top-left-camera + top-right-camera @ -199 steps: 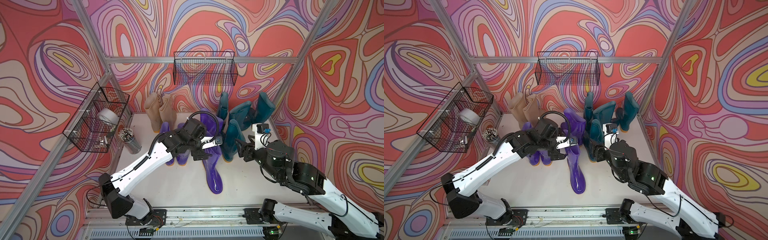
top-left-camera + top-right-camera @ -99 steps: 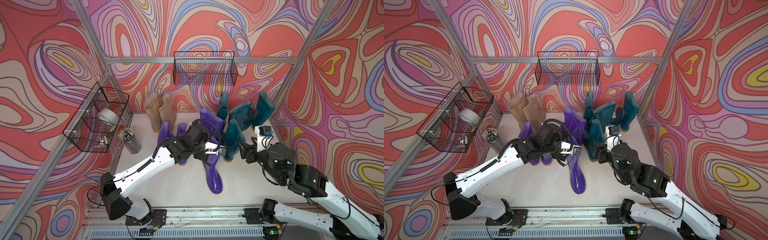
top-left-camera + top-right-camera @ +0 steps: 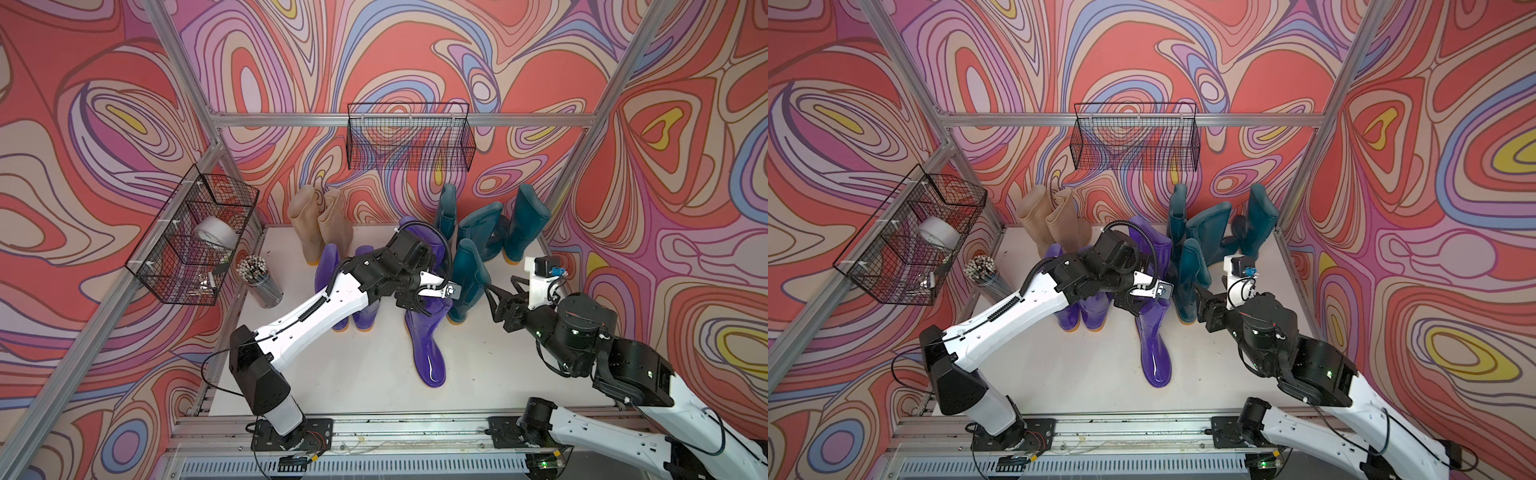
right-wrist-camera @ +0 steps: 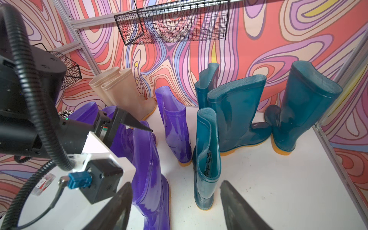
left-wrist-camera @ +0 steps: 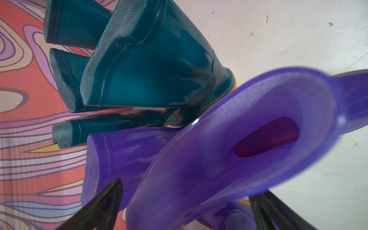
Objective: Match and arrange rain boots in pairs
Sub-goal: Pick up the rain boot at the center of the board, then move the rain boot to the center of the board.
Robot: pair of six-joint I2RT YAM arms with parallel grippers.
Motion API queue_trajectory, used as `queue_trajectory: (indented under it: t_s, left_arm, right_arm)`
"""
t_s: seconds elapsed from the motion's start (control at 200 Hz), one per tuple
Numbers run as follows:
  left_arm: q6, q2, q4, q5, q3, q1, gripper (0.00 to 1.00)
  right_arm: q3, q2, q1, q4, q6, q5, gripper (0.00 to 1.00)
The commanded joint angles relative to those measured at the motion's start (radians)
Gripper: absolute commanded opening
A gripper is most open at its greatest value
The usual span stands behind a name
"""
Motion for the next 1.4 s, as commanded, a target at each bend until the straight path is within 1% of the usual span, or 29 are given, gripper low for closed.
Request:
queue_trajectory:
  t_s: [0.0,0.07,0.15,0.26,0.341,0.361,0.406,0.466,0.501,0.531,0.606,0.676,0.736,0.786,0.826,0.941,0.977,1.057,1.097,1.197,1.262,1.322,1.397]
  left_arm:
    - [-0.009,0.010,-0.109,0.026,0.009,0.004,0.95]
    - [-0.005,0.016,-0.108,0.010,-0.011,0.005,0.92]
    - [-0.009,0.019,-0.087,0.037,-0.032,0.010,0.89]
    - [-0.016,0.031,-0.076,0.041,-0.029,0.011,0.80]
    - [-0.026,0.038,-0.079,0.041,-0.029,0.011,0.68]
    - [-0.028,0.037,-0.075,0.038,-0.033,0.011,0.64]
    - [-0.033,0.035,-0.064,0.030,-0.043,0.012,0.50]
    - [-0.042,0.026,-0.043,0.013,-0.063,0.011,0.28]
    - [-0.050,0.018,-0.033,0.002,-0.076,0.010,0.11]
    - [-0.061,0.009,-0.021,-0.001,-0.086,0.009,0.00]
    - [-0.102,-0.023,0.024,-0.003,-0.121,0.008,0.00]
    - [-0.166,-0.051,0.064,-0.013,-0.133,0.000,0.00]
    - [-0.261,-0.061,0.065,-0.020,-0.104,-0.005,0.00]
    - [-0.377,-0.060,0.069,-0.059,-0.062,-0.010,0.00]
    - [-0.455,-0.051,0.027,-0.078,-0.004,-0.015,0.00]
    - [-0.592,0.009,-0.147,-0.156,0.171,-0.041,0.00]
    - [-0.624,0.027,-0.191,-0.175,0.215,-0.046,0.00]
    - [-0.671,0.073,-0.334,-0.179,0.312,-0.057,0.00]
    - [-0.708,0.089,-0.379,-0.186,0.346,-0.063,0.00]
    - [-0.799,0.098,-0.463,-0.118,0.392,-0.077,0.00]
    - [-0.899,0.101,-0.521,-0.118,0.420,-0.078,0.00]
    - [-0.975,0.080,-0.549,-0.107,0.397,-0.079,0.00]
    - [-1.065,0.020,-0.525,-0.026,0.316,-0.081,0.00]
  right_arm:
    - [-0.019,0.000,-0.003,-0.001,-0.015,-0.020,0.71]
    - [-0.019,0.005,-0.003,0.011,-0.023,-0.022,0.71]
    - [-0.017,0.011,-0.003,0.019,-0.029,-0.031,0.71]
    - [-0.016,0.015,-0.003,0.020,-0.031,-0.030,0.71]
    - [-0.021,0.010,-0.002,0.022,-0.028,-0.021,0.71]
    - [-0.023,0.008,-0.002,0.024,-0.028,-0.020,0.71]
    - [-0.025,0.007,-0.002,0.026,-0.028,-0.018,0.70]
    - [-0.027,0.008,-0.002,0.027,-0.027,-0.011,0.71]
    - [-0.027,0.008,-0.002,0.026,-0.029,-0.009,0.70]
    - [-0.027,0.009,-0.003,0.028,-0.031,-0.009,0.71]
    - [-0.025,0.012,-0.002,0.029,-0.034,-0.006,0.70]
    - [-0.025,0.014,-0.002,0.035,-0.040,0.000,0.71]
    - [-0.026,0.016,-0.002,0.042,-0.044,0.009,0.70]
    - [-0.025,0.016,-0.002,0.049,-0.047,0.023,0.71]
    - [-0.025,0.014,-0.002,0.053,-0.049,0.038,0.71]
    - [-0.019,0.006,-0.002,0.076,-0.049,0.075,0.70]
    - [-0.017,0.005,-0.002,0.082,-0.049,0.087,0.70]
    - [-0.011,0.004,-0.003,0.088,-0.050,0.113,0.70]
    - [-0.010,0.002,-0.003,0.092,-0.051,0.121,0.70]
    - [-0.008,0.001,-0.002,0.096,-0.060,0.131,0.70]
    - [-0.001,0.008,-0.003,0.090,-0.060,0.133,0.70]
    - [0.007,0.016,-0.002,0.082,-0.061,0.125,0.70]
    - [0.009,0.024,-0.003,0.081,-0.065,0.125,0.70]
